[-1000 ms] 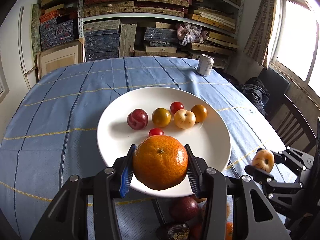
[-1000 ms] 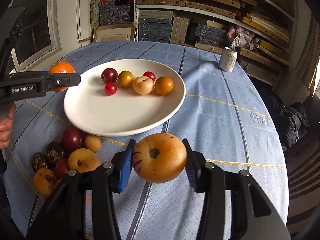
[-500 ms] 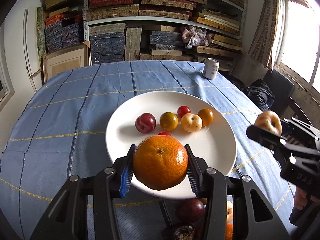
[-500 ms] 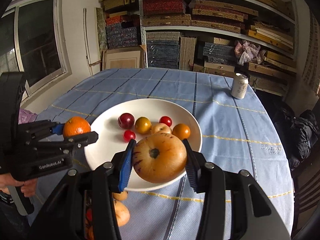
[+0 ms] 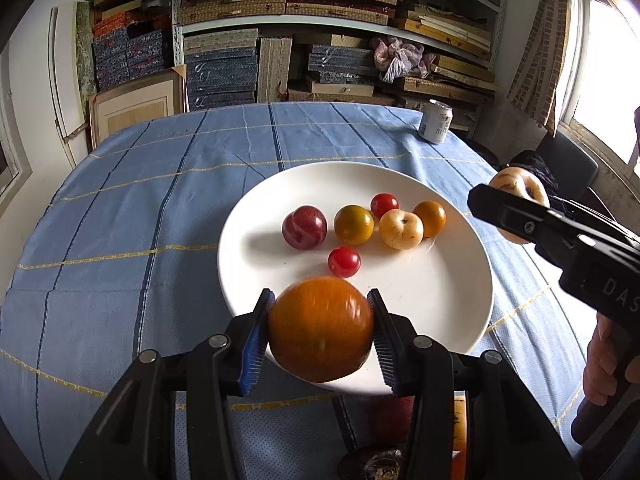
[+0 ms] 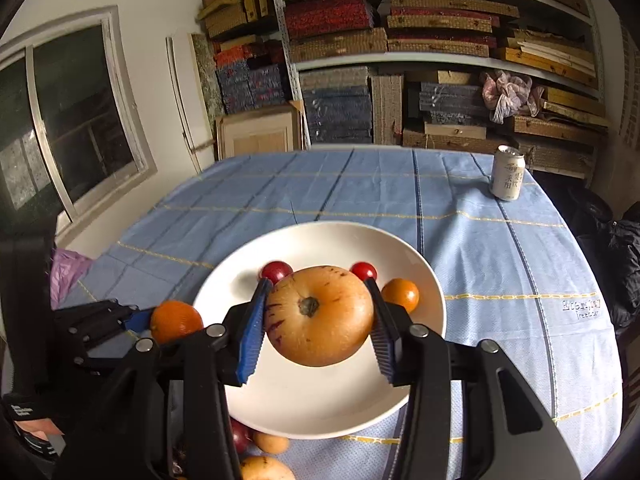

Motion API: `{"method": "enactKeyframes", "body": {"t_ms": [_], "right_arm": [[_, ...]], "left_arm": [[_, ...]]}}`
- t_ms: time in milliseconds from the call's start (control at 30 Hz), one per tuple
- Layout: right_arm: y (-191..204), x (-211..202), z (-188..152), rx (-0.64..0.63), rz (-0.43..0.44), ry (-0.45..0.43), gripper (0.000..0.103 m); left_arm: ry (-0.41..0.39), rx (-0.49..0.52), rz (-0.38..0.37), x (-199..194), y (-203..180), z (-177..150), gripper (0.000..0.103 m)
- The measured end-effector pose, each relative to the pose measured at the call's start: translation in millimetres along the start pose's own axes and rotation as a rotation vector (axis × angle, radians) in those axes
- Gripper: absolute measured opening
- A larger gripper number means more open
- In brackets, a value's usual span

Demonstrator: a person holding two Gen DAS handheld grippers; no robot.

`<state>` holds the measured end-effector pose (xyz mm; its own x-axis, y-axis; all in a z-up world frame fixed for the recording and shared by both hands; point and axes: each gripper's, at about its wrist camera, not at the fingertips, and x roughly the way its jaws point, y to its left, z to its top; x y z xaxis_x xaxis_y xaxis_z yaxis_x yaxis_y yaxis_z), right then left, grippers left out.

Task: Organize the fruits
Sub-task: 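Open both tools to drop the mandarin and spotted fruit into the plate, then withdraw both open tools from the plate back to the fruit pile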

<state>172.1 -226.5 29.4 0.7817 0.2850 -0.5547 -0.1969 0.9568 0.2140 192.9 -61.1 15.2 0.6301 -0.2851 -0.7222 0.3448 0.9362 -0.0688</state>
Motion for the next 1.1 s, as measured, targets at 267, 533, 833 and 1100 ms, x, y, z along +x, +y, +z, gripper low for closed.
{"method": "enactKeyframes", "body": {"t_ms": [267, 533, 833, 1100], "right_arm": [[-8.9, 20.9, -12.4, 0.005, -0.039, 0.052, 0.045], [-5.0, 15.7, -13.2, -0.025, -0.056, 0.015, 0.096], [-4.9, 20.3, -15.5, -0.030, -0.071, 0.046, 0.096], [2.9, 17.2, -16.9, -0.047, -0.054, 0.051, 0.096]], "left_arm": [[-0.016, 0.025, -0.012, -1.0, -5.1, -1.2, 0.046], [-0.039, -0.029, 0.047, 3.1, 1.7, -0.2, 0.098], [-0.005, -0.004, 0.058, 8.3, -1.6, -1.3, 0.098], [0.003, 0.030, 0.055, 6.7, -6.6, -2.5, 0.098]]}}
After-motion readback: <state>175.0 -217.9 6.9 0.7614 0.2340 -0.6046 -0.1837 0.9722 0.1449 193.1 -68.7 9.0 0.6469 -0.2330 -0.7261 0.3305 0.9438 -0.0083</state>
